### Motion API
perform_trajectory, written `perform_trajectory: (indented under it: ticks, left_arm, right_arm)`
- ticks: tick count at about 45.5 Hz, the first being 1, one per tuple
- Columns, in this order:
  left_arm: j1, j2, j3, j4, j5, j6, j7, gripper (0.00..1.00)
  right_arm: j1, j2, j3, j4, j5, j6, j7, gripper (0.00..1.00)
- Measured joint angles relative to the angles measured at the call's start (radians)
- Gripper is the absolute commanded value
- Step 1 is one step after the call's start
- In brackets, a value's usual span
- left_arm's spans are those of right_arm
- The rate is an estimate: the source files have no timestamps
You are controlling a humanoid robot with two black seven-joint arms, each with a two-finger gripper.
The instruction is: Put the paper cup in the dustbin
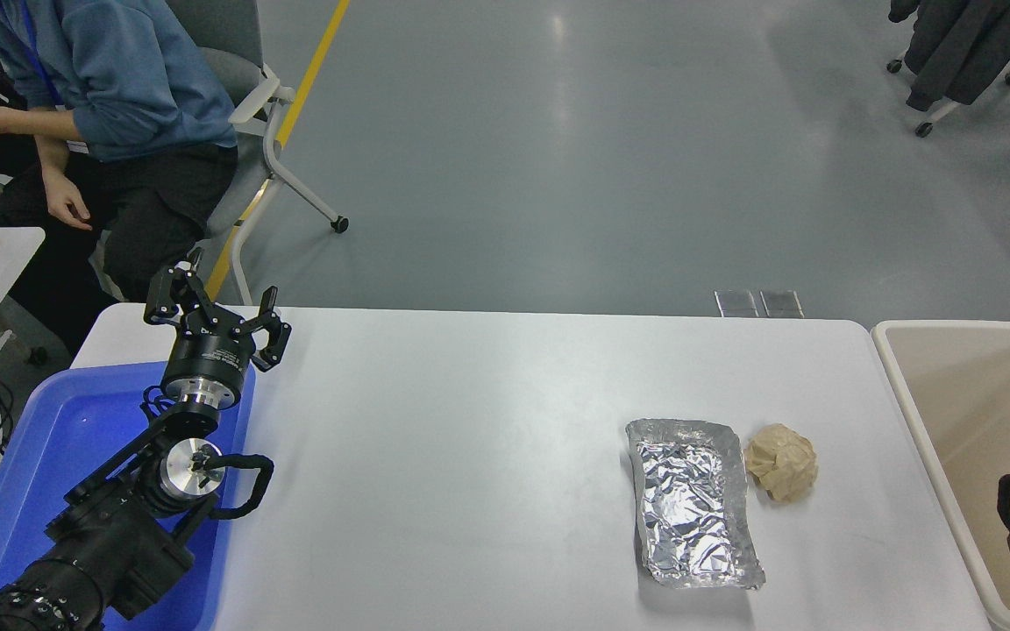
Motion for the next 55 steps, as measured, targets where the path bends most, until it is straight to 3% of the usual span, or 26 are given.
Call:
perform_trajectory:
  ticks: [15, 40, 55]
  left_arm:
    - [0.0, 0.0, 0.0, 0.0, 0.001, 0.0, 0.002, 1.0]
    - [0.0, 0.0, 0.0, 0.0, 0.0, 0.0, 0.002, 1.0]
    - [-0.001, 0.0, 0.0, 0.0, 0.001, 0.0, 0.002, 1.0]
  right_arm:
    - [0.056, -0.101, 0.002, 0.028, -0.002, 0.144, -0.001, 0.99]
    - [0.229, -0.259, 0.019, 0.16, -0.001, 0.53, 0.002, 0.99]
    - [0.268, -0.319, 0.038, 0.35, -0.08, 0.721, 0.093, 0.98]
